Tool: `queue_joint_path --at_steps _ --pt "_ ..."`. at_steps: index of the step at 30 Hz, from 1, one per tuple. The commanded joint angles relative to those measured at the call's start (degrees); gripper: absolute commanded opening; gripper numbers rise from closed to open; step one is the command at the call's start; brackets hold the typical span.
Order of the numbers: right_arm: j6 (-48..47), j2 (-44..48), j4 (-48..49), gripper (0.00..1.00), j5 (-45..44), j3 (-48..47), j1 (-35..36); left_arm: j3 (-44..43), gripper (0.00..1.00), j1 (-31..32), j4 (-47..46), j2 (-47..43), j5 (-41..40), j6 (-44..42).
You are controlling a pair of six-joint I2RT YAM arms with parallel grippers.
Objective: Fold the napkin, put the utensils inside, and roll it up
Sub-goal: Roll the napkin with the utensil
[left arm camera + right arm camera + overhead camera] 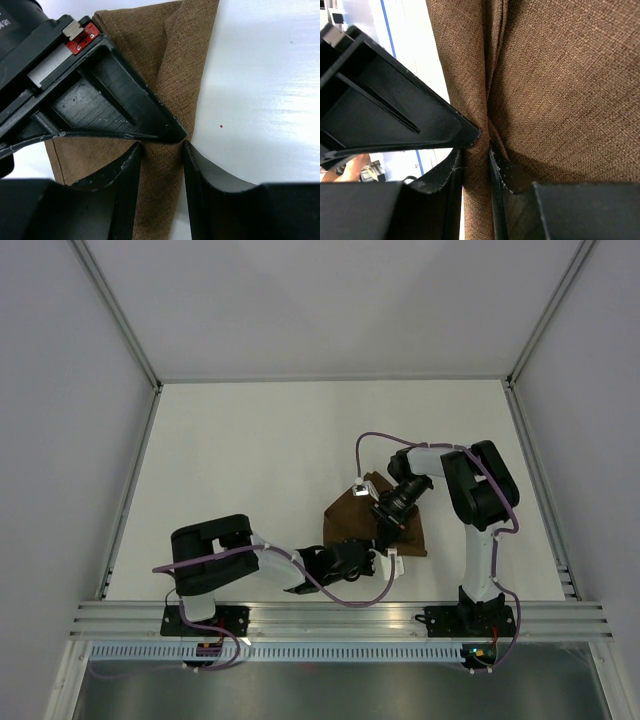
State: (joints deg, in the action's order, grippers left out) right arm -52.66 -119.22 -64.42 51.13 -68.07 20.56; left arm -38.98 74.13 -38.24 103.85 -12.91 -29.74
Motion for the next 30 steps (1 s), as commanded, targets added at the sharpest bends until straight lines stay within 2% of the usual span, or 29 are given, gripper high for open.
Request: queue_joint_path --at_steps 1,7,10,13,14,17,18,23,30 --pt "-3.1 -4.2 10.5 0.05 -10.8 0.3 0.0 -2.0 0.45 0.1 -2.3 2.1 -1.8 -5.6" --pt "-3.2 -5.1 9.7 0.05 -10.4 -0.5 -0.4 -1.7 0.44 0.2 1.1 3.0 -0.8 -5.2" --pt "-3.3 -5.4 9.2 0.05 -10.3 -0.8 -0.6 -1.7 0.4 0.2 3.0 3.3 0.1 -4.3" --pt "-3.2 -5.3 9.3 0.06 -10.2 -0.8 -0.7 -1.4 0.3 0.1 3.8 3.7 1.0 -2.8" --pt "-3.2 -5.3 9.4 0.07 -10.2 -0.8 -0.8 -1.3 0.2 0.1 3.9 3.8 1.2 -1.8" --pt "-3.2 -5.0 9.4 0.16 -10.1 -0.7 -0.9 -0.9 0.05 0.1 4.1 3.9 2.5 0.2" --pt "-3.1 -4.9 9.4 0.23 -9.9 -0.7 -0.9 -0.7 0.02 0.0 4.5 3.8 3.0 0.7" --pt "-3.1 -2.4 8.3 0.47 -8.5 -0.7 -1.0 -0.1 0.02 -0.5 5.5 3.0 6.9 5.2" --pt "-2.1 3.2 6.4 0.6 -6.6 -1.8 -2.4 0.4 0.02 -1.7 6.5 2.4 11.5 9.8"
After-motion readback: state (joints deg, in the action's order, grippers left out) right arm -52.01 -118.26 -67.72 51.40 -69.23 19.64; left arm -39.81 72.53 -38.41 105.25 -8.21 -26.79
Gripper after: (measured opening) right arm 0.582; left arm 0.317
